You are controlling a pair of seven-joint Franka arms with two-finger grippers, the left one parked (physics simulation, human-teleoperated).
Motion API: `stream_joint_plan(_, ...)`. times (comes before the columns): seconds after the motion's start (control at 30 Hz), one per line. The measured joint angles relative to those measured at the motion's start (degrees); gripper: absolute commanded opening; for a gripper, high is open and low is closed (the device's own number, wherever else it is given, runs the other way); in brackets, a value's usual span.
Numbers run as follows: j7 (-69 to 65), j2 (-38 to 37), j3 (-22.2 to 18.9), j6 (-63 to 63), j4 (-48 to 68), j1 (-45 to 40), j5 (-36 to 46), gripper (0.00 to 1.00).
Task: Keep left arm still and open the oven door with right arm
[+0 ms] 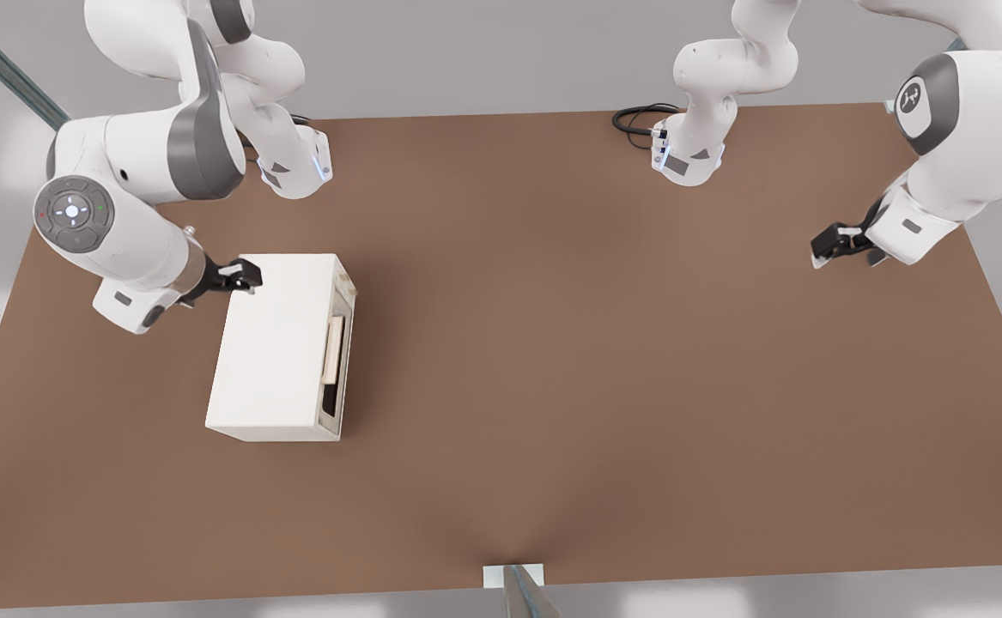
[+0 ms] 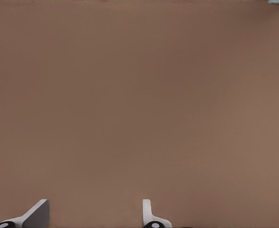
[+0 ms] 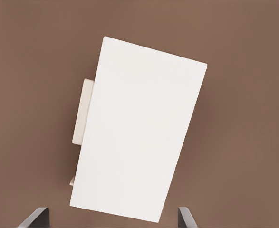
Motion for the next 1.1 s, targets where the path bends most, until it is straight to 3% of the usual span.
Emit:
stream_joint_plan(0.1, -0.01, 1.93, 0.33, 0.87, 0.25, 1.38, 0.00, 1.00)
stream_joint_plan(0.17, -0.94, 2.91, 0.33, 1.18, 0.39, 1.73, -1.73, 0.00)
stream_joint_plan(0.33, -0.78, 14.86, 1.63, -3.45, -0.16, 16.30, -26.41, 0.00)
stream_joint_plan(0.47, 4.18, 13.35, 5.15, -3.50, -12.71, 17.86, -34.88, 0.00)
stream_joint_plan(1.1, 27.27, 23.24, 5.18, 1.10, -9.85, 23.16, -36.87, 0.00)
